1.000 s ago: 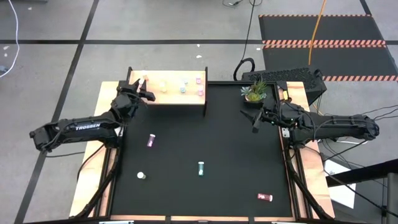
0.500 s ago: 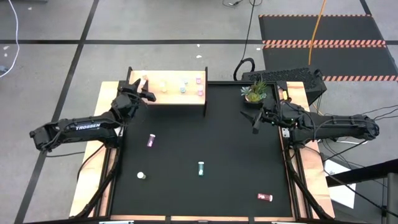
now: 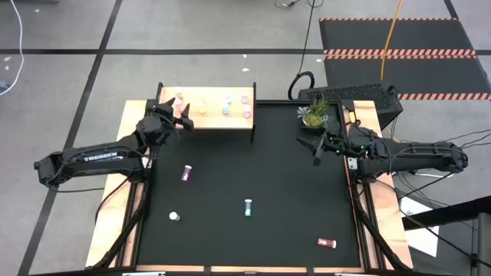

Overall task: Pick and place medicine bottles onto shelf by color
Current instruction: Put the pink pill bottle on the shelf aligned with the other pink pill bottles

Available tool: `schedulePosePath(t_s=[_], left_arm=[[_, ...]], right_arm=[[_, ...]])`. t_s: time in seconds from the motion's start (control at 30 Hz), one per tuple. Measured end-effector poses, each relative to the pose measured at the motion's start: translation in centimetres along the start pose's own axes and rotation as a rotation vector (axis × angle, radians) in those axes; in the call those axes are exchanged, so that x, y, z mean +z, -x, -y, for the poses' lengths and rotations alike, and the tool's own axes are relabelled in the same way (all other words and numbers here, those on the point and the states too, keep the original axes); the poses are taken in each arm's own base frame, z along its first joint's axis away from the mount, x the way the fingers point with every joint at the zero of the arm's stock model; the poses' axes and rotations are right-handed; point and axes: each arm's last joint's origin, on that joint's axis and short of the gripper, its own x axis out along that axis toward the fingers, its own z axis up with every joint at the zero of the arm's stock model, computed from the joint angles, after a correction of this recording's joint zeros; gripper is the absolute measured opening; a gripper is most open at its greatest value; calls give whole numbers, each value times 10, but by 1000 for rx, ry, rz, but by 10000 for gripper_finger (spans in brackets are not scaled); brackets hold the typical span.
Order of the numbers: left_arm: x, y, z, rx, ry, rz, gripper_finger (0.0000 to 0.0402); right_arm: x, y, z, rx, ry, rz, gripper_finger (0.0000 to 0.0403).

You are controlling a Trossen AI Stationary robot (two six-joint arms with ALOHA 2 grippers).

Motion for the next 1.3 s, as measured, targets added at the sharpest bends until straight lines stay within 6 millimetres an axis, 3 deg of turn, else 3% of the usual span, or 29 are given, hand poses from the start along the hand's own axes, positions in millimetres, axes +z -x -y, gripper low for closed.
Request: schedulePosePath(t_s=[0.13, 0.37, 0.53, 0.73, 0.9, 1.03, 1.17, 1.3], left_arm=[[22, 8, 0, 47, -84, -75, 310], [105, 24, -4, 136, -32, -51, 310], [140, 27, 10, 68, -26, -75, 310], [163, 30, 67, -143, -75, -85, 310], [188, 50, 135, -348, -242, -44, 310], [205, 68, 175, -436, -230, -17, 310], [205, 83, 206, -496, -114, -47, 310], [189, 101, 228, -549, -16, -113, 310]], right_arm=[[2, 3, 0, 37, -21, 10, 226], [2, 9, 1, 46, -164, -3, 226], [-9, 8, 1, 78, -255, -133, 226], [-27, 11, 0, 121, -402, -370, 226], [-40, 19, -8, 187, -412, -547, 226], [-48, 26, -19, 261, -397, -645, 222], [-58, 33, -31, 307, -360, -761, 208], [-70, 39, -45, 335, -316, -881, 199]])
